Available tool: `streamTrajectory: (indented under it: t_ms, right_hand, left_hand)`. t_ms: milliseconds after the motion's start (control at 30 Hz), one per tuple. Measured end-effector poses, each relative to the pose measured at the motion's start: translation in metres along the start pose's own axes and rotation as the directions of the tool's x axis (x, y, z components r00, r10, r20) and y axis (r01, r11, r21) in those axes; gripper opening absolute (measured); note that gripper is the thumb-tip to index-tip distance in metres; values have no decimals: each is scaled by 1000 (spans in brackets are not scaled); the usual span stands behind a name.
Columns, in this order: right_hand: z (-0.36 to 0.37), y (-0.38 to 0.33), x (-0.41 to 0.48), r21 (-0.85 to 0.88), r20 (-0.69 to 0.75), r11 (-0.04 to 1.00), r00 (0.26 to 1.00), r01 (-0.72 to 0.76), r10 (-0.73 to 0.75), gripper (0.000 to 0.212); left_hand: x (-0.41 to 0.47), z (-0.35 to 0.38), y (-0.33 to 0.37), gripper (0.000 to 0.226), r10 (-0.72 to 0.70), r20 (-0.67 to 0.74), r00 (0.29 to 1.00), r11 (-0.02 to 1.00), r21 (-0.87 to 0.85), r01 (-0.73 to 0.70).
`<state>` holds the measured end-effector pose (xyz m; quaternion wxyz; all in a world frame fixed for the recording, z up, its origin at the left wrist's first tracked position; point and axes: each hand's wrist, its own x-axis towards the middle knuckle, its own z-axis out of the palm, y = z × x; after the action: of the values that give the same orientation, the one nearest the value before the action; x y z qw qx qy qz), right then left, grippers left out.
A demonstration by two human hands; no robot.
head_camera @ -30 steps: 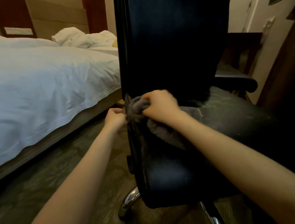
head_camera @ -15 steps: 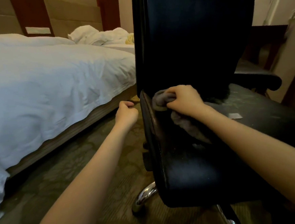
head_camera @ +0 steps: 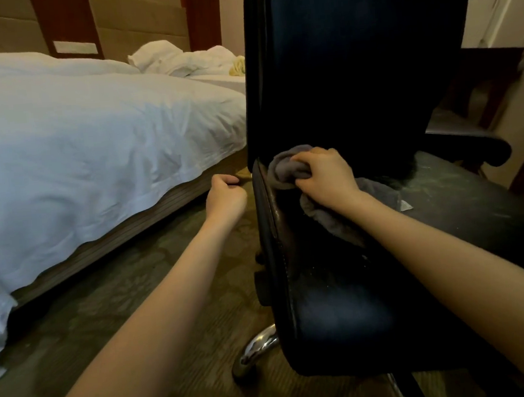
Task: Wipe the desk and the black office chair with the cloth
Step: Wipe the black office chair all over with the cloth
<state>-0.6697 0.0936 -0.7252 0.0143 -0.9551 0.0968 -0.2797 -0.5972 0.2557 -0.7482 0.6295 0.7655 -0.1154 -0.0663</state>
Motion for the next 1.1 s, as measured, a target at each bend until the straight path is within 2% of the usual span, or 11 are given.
streamTrajectory:
  t_ms: [133, 233, 333, 433, 533, 600, 667, 833, 1000, 1033, 1100]
  right_hand:
    - [-14, -12, -22, 83, 258, 938, 902, 335, -345, 36]
    - [-42, -6, -36, 347, 355, 856, 791, 384, -498, 40]
    - [-63, -1, -61, 416, 361, 794, 721, 443, -591, 40]
    - [-66, -2, -74, 449, 329, 796, 753, 406, -570, 41]
    - [-62, -3, -78, 405, 314, 843, 812, 353, -491, 43]
    - [-59, -7, -83, 374, 281, 860, 841, 348, -463, 42]
    - [-59, -10, -87, 352, 275, 868, 848, 349, -453, 42]
    - [-80, -4, -105, 469, 369, 819, 769, 331, -523, 34]
    - [-108, 7, -139, 520, 552, 802, 602, 292, -577, 33]
    - [-113, 13, -145, 503, 562, 816, 609, 285, -560, 34]
    - [-120, 27, -153, 465, 466, 840, 730, 280, -501, 36]
  left_hand:
    - [5, 4, -1, 22, 4, -5, 1000, 1000, 12, -4]
    - [8, 10, -5, 21, 36, 99, 994, 999, 35, -39]
    - [5, 15, -5, 28, 109, 254, 961, 983, 114, -142]
    - [-4, 25, 2, 30, 203, 393, 897, 937, 189, -295]
    - [-11, 37, 11, 11, 233, 538, 810, 849, 295, -440]
    - [-12, 41, 13, 7, 194, 572, 797, 833, 334, -442]
    - [-10, 40, 13, 15, 144, 575, 806, 853, 341, -396]
    - [-11, 44, 9, 14, 96, 518, 850, 846, 408, -344]
    - [-18, 49, 11, 13, 146, 464, 874, 781, 488, -390]
    - [-21, 49, 11, 13, 174, 472, 864, 738, 518, -432]
    - [-27, 52, 13, 12, 259, 504, 824, 603, 582, -546]
